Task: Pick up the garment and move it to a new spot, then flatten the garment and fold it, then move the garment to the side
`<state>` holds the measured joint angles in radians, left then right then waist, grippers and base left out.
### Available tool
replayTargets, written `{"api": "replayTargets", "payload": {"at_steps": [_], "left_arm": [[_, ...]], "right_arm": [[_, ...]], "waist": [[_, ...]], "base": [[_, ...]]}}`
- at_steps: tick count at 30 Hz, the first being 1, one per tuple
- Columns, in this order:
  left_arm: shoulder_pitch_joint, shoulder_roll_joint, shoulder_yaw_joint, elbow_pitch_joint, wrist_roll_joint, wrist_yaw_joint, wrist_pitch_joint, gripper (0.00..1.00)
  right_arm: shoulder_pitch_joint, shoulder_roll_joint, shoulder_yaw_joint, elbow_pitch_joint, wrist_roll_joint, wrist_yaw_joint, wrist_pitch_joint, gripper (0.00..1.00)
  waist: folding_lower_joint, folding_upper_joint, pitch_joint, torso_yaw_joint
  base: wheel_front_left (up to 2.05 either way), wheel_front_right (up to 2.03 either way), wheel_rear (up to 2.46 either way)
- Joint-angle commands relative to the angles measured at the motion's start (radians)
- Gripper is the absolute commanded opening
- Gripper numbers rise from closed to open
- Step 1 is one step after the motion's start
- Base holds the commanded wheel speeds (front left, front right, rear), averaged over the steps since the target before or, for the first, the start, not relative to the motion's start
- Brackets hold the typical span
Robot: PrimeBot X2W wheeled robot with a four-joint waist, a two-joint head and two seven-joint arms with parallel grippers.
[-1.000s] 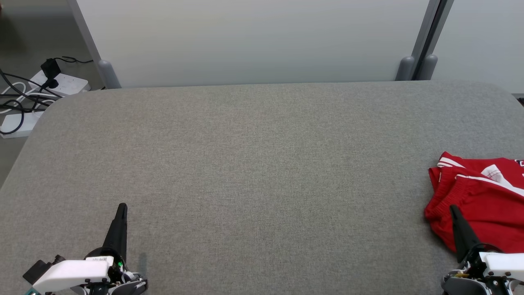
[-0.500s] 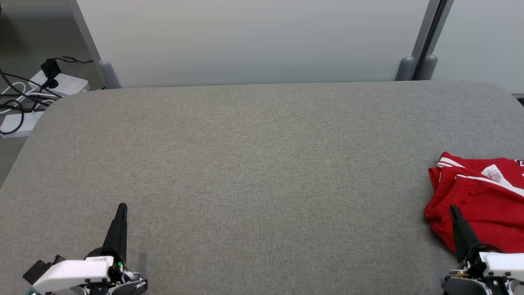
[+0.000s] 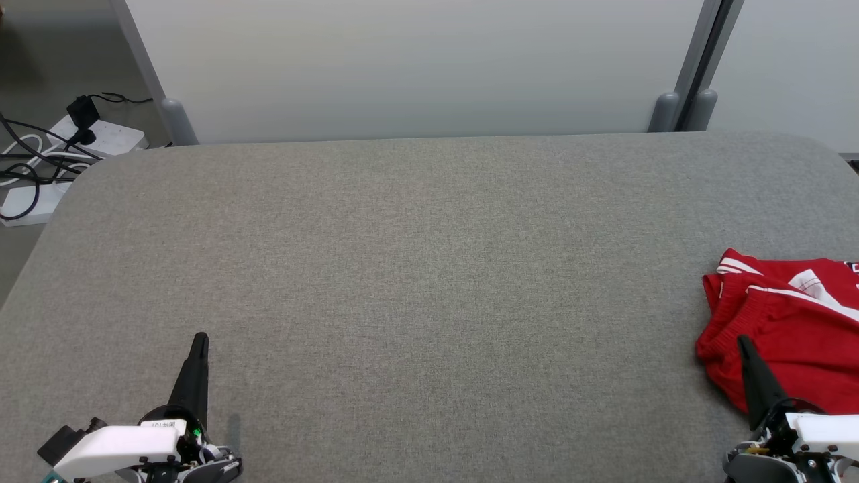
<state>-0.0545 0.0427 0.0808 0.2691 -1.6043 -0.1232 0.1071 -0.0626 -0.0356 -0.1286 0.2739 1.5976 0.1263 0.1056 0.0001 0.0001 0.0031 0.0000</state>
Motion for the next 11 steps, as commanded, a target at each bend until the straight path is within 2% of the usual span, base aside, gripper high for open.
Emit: {"api": "replayTargets", "payload": {"at_steps": [1,11], "left_arm": [[-0.053,0.008,0.033,-0.024,-0.004,-0.007,0.006,0.0],[-0.053,0.008,0.033,-0.024,-0.004,-0.007,0.006,0.0]], "right_arm": [[-0.045,-0.015,0.015,-0.029,0.011,0.004,0.007,0.0],[-0.045,-0.015,0.015,-0.029,0.011,0.004,0.007,0.0]], "waist": [[-0.0001,-0.0001,0.0,0.0],[-0.0001,-0.0001,0.0,0.0]], "base": [[0.0,0.0,0.0],[0.0,0.0,0.0]]}}
